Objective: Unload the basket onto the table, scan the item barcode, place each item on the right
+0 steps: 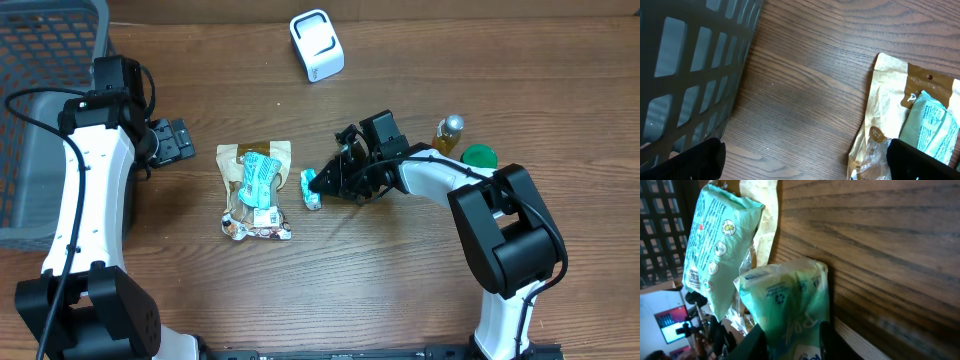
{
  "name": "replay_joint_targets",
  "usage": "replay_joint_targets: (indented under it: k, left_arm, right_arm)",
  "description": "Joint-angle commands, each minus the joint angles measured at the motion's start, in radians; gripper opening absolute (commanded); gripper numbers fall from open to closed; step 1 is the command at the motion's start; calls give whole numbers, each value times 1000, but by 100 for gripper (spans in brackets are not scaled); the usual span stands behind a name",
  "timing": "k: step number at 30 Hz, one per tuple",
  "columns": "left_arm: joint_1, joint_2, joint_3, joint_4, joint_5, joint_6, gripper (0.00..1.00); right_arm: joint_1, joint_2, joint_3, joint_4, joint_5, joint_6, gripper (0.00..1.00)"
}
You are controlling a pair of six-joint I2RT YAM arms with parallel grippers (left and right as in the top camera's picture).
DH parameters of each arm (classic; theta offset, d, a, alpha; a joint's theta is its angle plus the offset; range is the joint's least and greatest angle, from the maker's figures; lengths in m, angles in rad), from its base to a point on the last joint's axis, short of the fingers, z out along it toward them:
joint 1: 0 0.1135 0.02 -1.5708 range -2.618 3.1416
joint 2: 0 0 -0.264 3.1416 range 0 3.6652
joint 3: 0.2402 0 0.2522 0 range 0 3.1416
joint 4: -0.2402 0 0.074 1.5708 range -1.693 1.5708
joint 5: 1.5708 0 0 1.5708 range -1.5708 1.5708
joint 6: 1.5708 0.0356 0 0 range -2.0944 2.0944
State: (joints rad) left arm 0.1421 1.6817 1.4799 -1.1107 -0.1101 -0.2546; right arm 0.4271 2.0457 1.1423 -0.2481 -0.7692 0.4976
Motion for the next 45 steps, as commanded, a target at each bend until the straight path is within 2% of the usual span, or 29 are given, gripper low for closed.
replay_joint_targets:
  k: [1,4,10,16,19,24,26,29,45]
  left_arm:
    - [2,-16,20,0,-13,11,99]
    - [2,-16,20,0,-13,12,100]
    - [2,-16,20,0,-13,11,100]
    - [2,-16,20,0,-13,12,100]
    - [2,-16,20,0,-13,11,100]
    - [2,-16,20,0,-13,11,99]
    - [2,-16,20,0,-13,12,100]
    - [2,-16,20,0,-13,12,100]
    - [2,-16,20,0,-13,12,100]
  right_arm:
    - [2,-34,-8,0,11,0,36]
    - [2,-61,8,-10,8,0,46]
    - [2,-172,45,-75,100,-29,53]
    - [8,-263,85,-189,278,-34,54]
    - [19,-267,85,-255,396,-34,64]
    - [63,-267,84,-340,581,-35,70]
    - [85,-267,82,-343,628,-35,77]
    - [108,-267,82,-341,668,-34,100]
    - [110,-267,82,-341,668,-34,100]
